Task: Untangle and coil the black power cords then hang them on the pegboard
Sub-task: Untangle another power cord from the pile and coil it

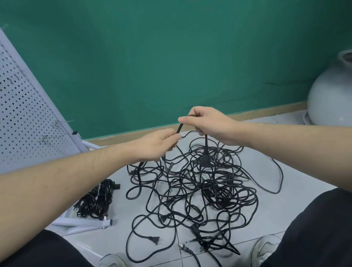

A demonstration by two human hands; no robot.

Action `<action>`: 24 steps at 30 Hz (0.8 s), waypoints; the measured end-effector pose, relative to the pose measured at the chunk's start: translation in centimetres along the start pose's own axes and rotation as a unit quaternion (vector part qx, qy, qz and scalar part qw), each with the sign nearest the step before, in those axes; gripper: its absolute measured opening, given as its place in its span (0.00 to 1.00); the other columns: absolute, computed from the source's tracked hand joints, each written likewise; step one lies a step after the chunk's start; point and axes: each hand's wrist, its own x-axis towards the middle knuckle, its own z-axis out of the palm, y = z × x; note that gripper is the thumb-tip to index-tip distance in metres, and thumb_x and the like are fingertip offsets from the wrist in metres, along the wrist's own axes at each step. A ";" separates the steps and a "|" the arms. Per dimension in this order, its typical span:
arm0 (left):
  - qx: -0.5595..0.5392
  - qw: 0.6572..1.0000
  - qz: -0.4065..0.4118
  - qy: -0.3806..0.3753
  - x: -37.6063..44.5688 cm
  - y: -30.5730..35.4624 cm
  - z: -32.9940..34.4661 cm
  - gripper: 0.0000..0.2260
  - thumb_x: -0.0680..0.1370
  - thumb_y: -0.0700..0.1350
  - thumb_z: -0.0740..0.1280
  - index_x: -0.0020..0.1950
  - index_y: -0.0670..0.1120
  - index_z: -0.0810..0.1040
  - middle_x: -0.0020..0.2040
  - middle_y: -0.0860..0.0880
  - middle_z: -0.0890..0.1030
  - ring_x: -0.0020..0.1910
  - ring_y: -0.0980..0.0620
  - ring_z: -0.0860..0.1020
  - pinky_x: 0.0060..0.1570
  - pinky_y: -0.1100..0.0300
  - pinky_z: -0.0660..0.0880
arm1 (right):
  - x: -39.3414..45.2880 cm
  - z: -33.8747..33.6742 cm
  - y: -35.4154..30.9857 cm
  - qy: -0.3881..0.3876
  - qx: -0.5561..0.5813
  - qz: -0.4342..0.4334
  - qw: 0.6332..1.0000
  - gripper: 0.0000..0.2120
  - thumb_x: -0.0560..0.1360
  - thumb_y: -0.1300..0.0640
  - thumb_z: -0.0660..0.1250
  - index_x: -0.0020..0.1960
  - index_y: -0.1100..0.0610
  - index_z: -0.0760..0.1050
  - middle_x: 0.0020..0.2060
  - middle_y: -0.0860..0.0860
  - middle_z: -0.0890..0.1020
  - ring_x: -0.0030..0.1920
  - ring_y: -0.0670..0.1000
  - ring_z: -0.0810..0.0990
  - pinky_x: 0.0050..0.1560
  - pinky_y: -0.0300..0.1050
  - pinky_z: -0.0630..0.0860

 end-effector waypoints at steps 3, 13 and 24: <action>-0.065 0.997 0.007 0.028 0.1 0.2 0.7 0.15 0.87 0.51 0.55 0.47 0.46 0.73 0.44 0.48 0.77 0.44 0.57 0.75 0.47 0.62 0.76 | 0.3 0.6 -0.2 0.010 0.100 0.011 0.995 0.16 0.76 0.53 0.74 0.37 0.52 0.68 0.30 0.48 0.73 0.31 0.47 0.69 0.37 0.42 0.67; -0.381 0.923 -0.053 0.024 -0.2 2.3 1.1 0.16 0.87 0.56 0.54 0.42 0.52 0.69 0.52 0.51 0.87 0.50 0.48 0.85 0.49 0.55 0.79 | 0.3 1.7 -1.2 0.011 0.171 0.026 0.985 0.11 0.83 0.46 0.61 0.51 0.53 0.74 0.52 0.58 0.86 0.56 0.55 0.84 0.71 0.61 0.70; -0.385 0.919 -0.087 -0.021 0.0 2.7 1.9 0.17 0.85 0.60 0.54 0.44 0.51 0.68 0.50 0.46 0.87 0.40 0.52 0.83 0.42 0.56 0.73 | 0.2 1.6 -1.9 0.016 0.270 0.061 0.961 0.14 0.86 0.48 0.55 0.48 0.56 0.70 0.49 0.57 0.87 0.40 0.55 0.82 0.35 0.43 0.75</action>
